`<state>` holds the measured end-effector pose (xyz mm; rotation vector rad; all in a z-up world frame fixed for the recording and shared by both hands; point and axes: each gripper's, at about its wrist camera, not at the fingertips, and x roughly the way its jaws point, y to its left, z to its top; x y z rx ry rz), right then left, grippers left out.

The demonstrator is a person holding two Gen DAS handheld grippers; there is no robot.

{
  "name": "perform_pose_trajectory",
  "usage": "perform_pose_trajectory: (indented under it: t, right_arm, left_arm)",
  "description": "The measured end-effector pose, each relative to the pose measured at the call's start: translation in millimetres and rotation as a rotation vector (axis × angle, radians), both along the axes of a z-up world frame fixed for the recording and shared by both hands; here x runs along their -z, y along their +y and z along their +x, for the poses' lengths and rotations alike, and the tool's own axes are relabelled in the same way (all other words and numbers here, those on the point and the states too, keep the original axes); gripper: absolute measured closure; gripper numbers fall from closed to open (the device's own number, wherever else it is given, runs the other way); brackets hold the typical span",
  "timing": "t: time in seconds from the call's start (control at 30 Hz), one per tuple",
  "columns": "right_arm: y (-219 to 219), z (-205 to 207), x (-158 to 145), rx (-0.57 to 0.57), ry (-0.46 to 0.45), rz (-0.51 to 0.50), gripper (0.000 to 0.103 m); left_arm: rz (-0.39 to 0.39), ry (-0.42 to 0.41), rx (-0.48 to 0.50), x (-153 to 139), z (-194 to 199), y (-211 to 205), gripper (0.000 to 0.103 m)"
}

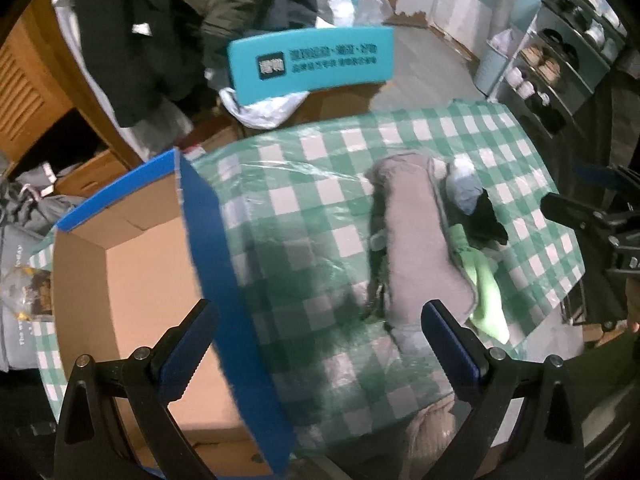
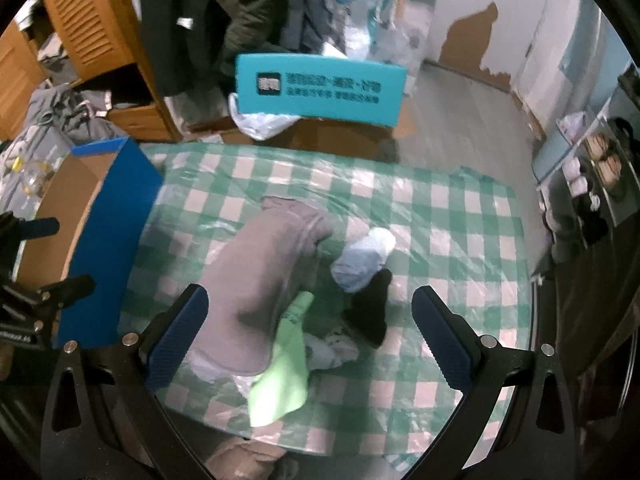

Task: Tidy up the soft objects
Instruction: 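Move the left tool over the grey fleece item and close on its end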

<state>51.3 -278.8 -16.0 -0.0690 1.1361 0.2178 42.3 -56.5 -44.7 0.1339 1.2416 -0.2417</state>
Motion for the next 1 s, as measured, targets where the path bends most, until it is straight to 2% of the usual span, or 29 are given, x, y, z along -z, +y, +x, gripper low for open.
perform_pose_trajectory:
  t: [0.2, 0.37, 0.5, 0.63, 1.0]
  right_arm:
    - [-15.9, 14.2, 18.6, 0.042, 0.071, 0.003, 0.002]
    - [-23.1, 25.4, 34.1, 0.049, 0.129, -0.037, 0.002]
    - [-31.0, 34.9, 44.9, 0.075, 0.168, -0.021, 0.002]
    - [-40.6, 44.5, 60.6, 0.118, 0.211, -0.015, 0.002]
    - [-61.9, 58.3, 113.9, 0.196, 0.306, -0.033, 0.002]
  left_arm:
    - [-0.002, 0.066, 0.031, 7.6, 18.0, -12.9, 0.001]
    - [-0.010, 0.120, 0.045, 14.8, 35.5, -22.7, 0.001]
    - [-0.005, 0.138, 0.064, 22.2, 47.6, -33.4, 0.001]
    - [-0.031, 0.174, 0.079, 37.5, 58.6, -43.1, 0.001]
    - [-0.083, 0.253, 0.036, 80.8, 79.5, -55.7, 0.001]
